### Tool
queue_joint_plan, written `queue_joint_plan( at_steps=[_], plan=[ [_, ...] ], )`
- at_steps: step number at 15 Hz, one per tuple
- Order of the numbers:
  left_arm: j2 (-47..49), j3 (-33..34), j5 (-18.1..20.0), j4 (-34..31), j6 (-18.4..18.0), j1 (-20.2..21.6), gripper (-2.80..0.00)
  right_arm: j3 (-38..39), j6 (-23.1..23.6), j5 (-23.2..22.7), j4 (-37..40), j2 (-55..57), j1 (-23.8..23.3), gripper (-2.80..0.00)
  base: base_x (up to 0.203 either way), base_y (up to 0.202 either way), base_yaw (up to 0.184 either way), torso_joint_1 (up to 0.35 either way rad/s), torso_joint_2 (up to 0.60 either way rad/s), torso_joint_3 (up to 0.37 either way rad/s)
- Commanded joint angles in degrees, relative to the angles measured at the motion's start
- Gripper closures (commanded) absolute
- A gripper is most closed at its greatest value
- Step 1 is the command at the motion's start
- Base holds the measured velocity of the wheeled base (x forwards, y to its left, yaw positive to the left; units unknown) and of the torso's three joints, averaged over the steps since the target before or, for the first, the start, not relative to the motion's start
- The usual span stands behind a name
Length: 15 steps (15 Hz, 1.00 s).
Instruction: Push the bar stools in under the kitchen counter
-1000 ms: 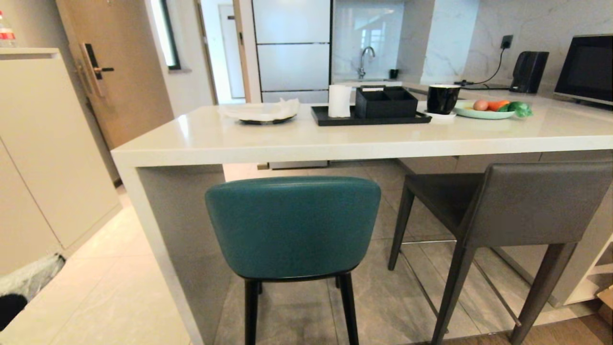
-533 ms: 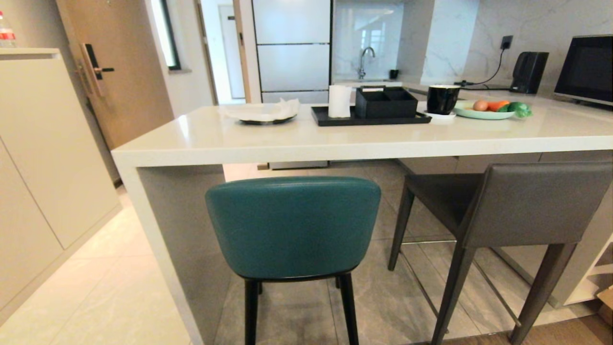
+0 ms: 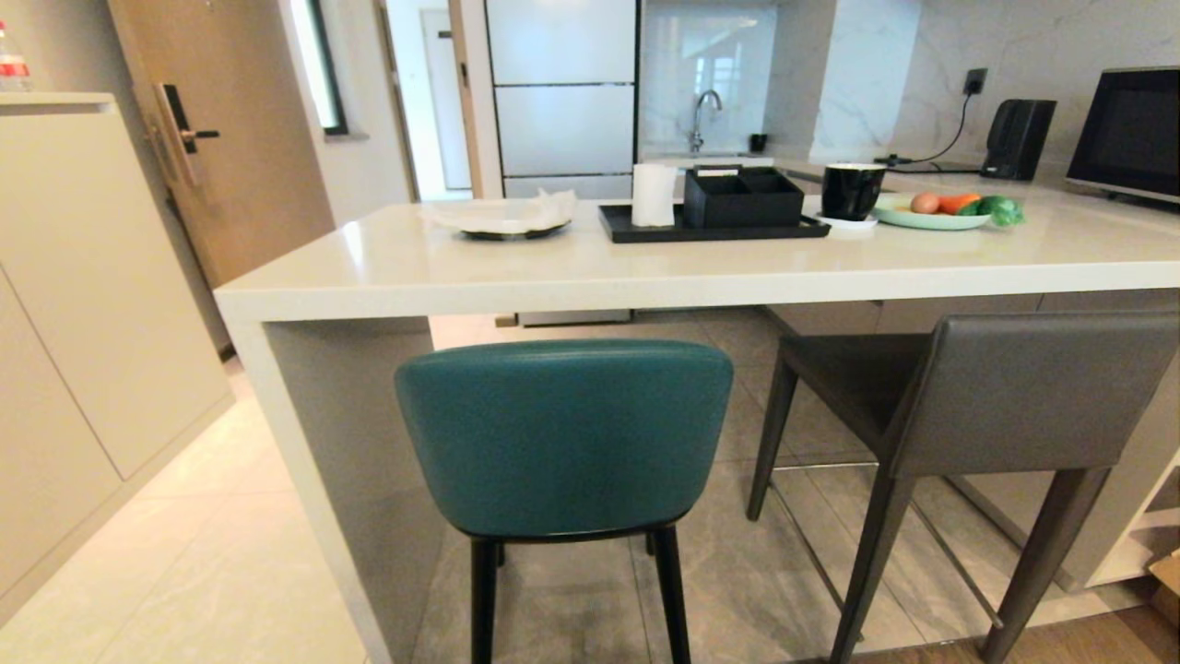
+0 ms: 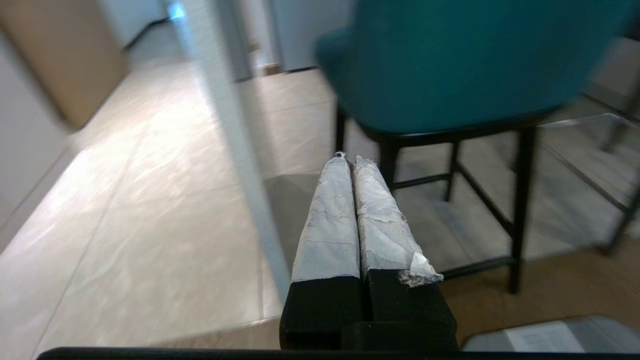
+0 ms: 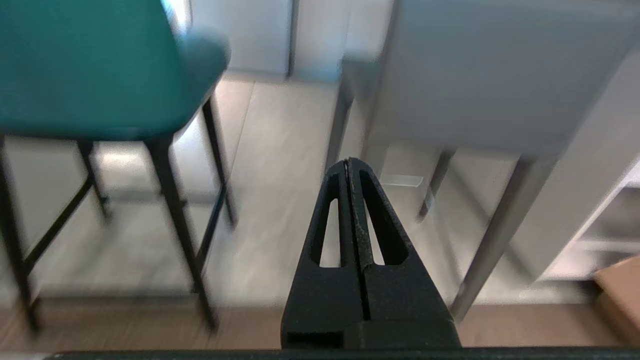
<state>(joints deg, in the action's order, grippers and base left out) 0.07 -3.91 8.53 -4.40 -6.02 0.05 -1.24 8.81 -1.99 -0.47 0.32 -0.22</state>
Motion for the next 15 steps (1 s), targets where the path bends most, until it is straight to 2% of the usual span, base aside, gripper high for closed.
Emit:
queue_joint_plan(
  at_steps=[1, 2, 3, 5, 7, 15],
  plan=[
    [0.0, 0.6, -2.3, 0.2, 1.4, 0.0, 0.00, 1.3, -1.2, -0.1, 1.4, -0.3, 0.0, 0.00, 0.000, 0.000, 0.000, 0.000, 0.00, 0.000],
    [0.0, 0.7, -2.8, 0.2, 3.4, 0.0, 0.00, 1.2, -2.5, 0.0, 1.4, -0.3, 0.0, 0.00, 0.000, 0.000, 0.000, 0.000, 0.00, 0.000],
    [0.0, 0.8, -4.1, 0.2, 3.8, 0.0, 0.00, 1.3, -2.7, 0.1, 1.3, -0.3, 0.0, 0.00, 0.000, 0.000, 0.000, 0.000, 0.00, 0.000],
    [-0.1, 3.2, -8.4, 1.7, 0.7, 0.0, 0.00, 1.3, -2.5, 0.1, 1.3, -0.3, 0.0, 0.00, 0.000, 0.000, 0.000, 0.000, 0.00, 0.000],
    [-0.1, 3.8, -8.1, 4.0, 0.2, 0.0, 0.00, 1.2, -2.5, 0.1, 1.3, -0.3, 0.0, 0.00, 0.000, 0.000, 0.000, 0.000, 0.00, 0.000],
    [0.0, 3.8, -7.7, 4.0, 1.3, 0.0, 0.00, 1.2, -5.6, 0.2, 1.2, -0.3, 0.0, 0.00, 0.000, 0.000, 0.000, 0.000, 0.00, 0.000]
  ],
)
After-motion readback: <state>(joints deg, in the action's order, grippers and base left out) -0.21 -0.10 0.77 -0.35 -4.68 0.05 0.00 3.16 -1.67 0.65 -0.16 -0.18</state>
